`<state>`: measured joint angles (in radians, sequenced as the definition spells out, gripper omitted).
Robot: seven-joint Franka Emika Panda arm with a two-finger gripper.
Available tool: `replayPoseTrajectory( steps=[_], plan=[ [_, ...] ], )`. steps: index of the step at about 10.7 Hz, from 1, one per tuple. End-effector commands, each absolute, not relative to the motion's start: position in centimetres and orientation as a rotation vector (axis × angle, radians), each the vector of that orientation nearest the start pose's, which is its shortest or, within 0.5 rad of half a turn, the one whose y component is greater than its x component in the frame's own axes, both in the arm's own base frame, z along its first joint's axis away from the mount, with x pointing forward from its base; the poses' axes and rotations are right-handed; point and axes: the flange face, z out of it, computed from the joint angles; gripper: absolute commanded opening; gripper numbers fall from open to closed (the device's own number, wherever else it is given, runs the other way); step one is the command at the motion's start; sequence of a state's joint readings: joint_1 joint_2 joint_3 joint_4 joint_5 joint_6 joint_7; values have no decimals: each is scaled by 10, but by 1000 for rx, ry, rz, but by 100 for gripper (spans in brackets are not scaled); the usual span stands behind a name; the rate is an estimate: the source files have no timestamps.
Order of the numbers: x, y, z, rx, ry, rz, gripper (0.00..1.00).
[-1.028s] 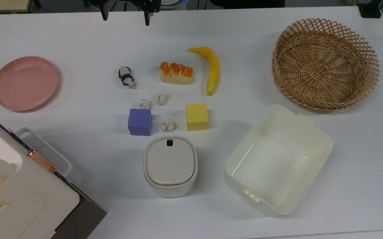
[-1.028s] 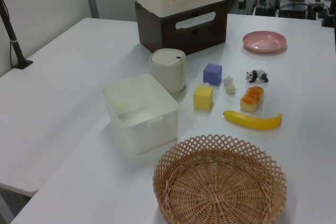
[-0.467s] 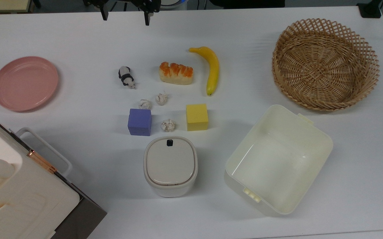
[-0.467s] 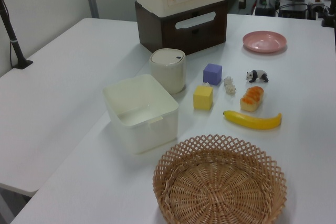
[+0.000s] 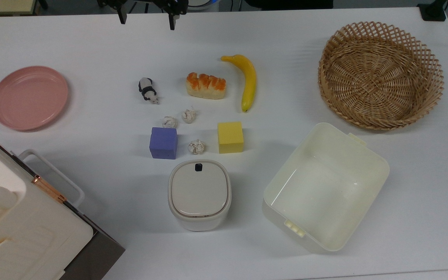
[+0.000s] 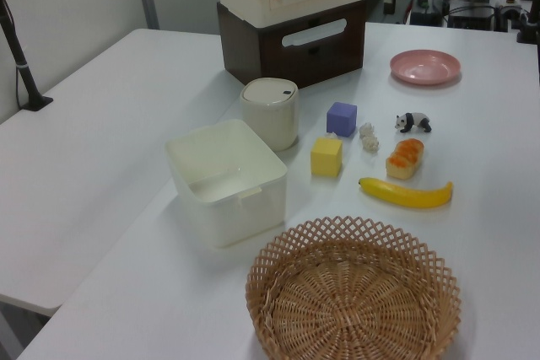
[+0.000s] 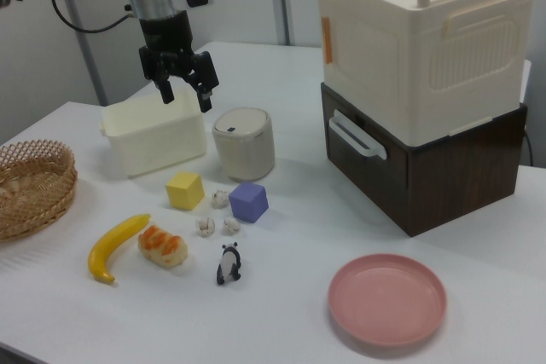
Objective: Put the bread in the basket
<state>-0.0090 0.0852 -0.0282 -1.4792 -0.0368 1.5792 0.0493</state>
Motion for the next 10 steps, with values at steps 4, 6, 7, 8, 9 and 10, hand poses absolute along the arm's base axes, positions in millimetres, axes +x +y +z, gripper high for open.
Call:
replayPoseTrajectory(
  steps=[4,6,7,8,9,10],
  plan=[
    [575,-22,620,-3166,131,7,100],
    [575,-21,620,-3166,129,9,100],
    [575,-19,616,-3164,122,24,100],
    [576,-17,615,-3165,117,24,100],
    [577,-14,613,-3163,109,24,100],
    [578,-5,611,-3164,85,21,100]
  ],
)
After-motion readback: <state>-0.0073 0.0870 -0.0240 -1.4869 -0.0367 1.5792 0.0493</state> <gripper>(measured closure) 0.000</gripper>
